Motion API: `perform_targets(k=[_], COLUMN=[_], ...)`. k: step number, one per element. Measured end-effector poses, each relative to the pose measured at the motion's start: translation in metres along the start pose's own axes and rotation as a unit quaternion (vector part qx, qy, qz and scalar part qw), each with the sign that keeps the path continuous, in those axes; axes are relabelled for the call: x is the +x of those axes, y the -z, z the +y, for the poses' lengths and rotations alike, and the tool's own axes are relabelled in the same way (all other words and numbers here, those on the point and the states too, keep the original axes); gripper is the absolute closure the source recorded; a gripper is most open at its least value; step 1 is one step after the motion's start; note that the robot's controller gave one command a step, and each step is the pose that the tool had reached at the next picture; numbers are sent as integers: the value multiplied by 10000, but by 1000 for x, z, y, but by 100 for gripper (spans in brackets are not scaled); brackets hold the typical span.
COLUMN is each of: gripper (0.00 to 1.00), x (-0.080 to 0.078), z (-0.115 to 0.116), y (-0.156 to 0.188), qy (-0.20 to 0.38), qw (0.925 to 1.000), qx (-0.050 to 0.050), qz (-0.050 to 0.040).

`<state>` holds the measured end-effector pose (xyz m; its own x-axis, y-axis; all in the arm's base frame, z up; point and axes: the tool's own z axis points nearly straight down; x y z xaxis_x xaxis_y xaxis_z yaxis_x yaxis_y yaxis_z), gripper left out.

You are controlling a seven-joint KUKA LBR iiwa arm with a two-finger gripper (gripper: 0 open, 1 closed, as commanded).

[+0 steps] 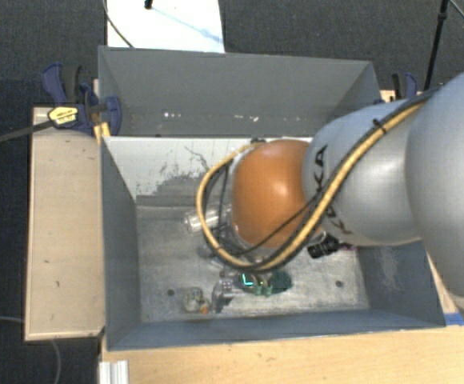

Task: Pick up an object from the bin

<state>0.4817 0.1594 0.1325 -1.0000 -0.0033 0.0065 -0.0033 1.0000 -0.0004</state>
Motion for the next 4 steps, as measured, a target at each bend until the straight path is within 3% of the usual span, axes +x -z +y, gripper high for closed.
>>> perform_targets(k=[1,2,3,4], gripper=[0,0,0,100], x=[-5,-41,-91,-92], z=[-116,-164,-233,-230], y=[-60,-59,-56,-55], qy=[1189,1381,2843,2829], qw=[9929,9904,9587,9591], qx=[-14,-2,-1,-16], qz=[-79,-76,-43,-51])
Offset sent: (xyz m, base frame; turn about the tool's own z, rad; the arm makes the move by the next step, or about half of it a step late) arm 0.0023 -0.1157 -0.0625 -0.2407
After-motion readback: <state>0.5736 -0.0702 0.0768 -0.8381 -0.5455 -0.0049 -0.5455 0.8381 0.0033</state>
